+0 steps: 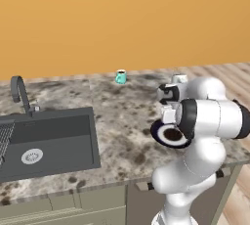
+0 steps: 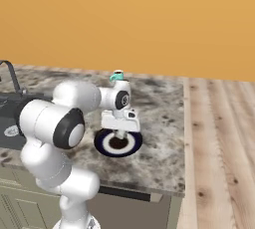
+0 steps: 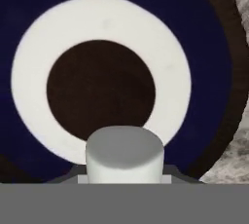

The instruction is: Pick up the marshmallow and place it in the cup of hot chocolate on the dining counter.

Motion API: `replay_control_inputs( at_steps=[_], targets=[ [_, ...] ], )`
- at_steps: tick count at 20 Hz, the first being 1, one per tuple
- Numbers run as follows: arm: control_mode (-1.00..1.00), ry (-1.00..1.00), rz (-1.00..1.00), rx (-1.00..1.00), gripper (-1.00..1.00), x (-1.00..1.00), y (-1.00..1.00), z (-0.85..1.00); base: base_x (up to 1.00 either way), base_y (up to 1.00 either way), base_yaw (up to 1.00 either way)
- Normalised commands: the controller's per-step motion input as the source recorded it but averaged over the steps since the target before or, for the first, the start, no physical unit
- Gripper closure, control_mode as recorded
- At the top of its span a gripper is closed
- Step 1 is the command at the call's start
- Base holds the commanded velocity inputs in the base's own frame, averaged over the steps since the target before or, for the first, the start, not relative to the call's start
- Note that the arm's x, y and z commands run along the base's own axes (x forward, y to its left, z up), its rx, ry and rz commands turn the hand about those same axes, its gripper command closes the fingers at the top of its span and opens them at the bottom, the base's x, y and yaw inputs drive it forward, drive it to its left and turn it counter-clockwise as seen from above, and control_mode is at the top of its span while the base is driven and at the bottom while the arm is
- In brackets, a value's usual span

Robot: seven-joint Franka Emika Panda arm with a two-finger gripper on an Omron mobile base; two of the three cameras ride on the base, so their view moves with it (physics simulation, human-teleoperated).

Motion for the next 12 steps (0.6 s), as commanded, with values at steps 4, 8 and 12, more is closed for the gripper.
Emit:
replay_control_inputs(
  at_steps=[4,8,12],
  targets=[
    [-1.0,0.0,0.0,0.0,1.0,-0.59,0.18,1.0,0.0,0.0,0.0],
    [-1.0,0.0,0.0,0.0,1.0,-0.63,0.47,1.0,0.0,0.0,0.0],
    [-1.0,0.0,0.0,0.0,1.0,-0.52,0.62,0.99,0.0,0.0,0.0]
  ],
)
